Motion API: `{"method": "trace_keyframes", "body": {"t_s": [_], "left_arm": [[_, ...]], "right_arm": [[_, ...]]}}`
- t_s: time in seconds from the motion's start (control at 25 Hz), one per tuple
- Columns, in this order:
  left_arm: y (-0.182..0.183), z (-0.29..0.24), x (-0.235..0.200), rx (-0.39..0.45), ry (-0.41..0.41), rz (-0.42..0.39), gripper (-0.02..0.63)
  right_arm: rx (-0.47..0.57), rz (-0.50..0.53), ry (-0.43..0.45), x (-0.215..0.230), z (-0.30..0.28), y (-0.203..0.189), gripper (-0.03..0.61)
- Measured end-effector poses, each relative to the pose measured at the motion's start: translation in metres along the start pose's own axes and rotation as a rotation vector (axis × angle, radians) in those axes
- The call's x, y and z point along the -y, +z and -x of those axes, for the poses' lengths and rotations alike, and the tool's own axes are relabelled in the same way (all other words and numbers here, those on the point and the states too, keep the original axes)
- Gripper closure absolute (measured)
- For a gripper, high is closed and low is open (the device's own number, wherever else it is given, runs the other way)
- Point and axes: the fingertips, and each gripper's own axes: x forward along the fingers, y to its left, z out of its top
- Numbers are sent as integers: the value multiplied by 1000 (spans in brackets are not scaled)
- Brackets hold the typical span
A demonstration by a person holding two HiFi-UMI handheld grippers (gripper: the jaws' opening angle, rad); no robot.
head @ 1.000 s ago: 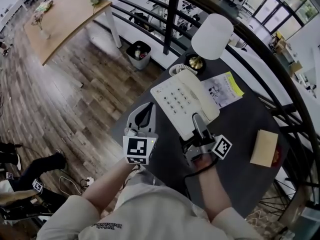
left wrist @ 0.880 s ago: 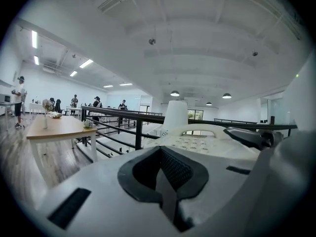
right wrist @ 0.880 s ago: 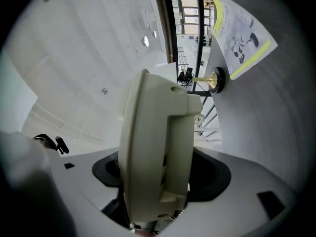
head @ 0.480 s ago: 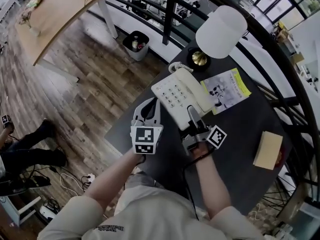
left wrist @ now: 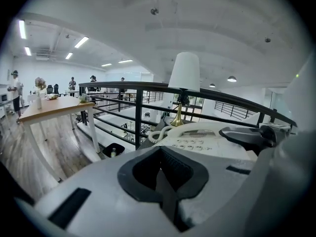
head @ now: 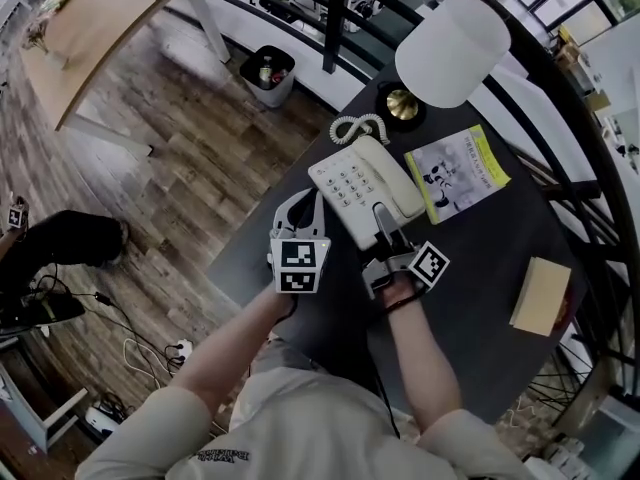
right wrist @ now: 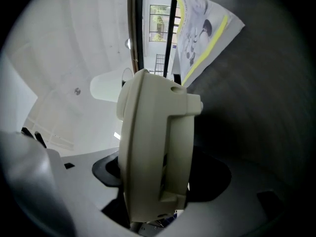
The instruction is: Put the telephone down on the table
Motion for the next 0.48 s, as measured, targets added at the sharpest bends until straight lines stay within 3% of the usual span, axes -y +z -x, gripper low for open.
{"method": "trace_keyframes", "body": {"t_s": [0.48], "left_arm": [[-27, -17, -7, -71, 9, 10, 609]], "right_arm": [[-22, 52, -75, 25, -5, -5, 257]]}}
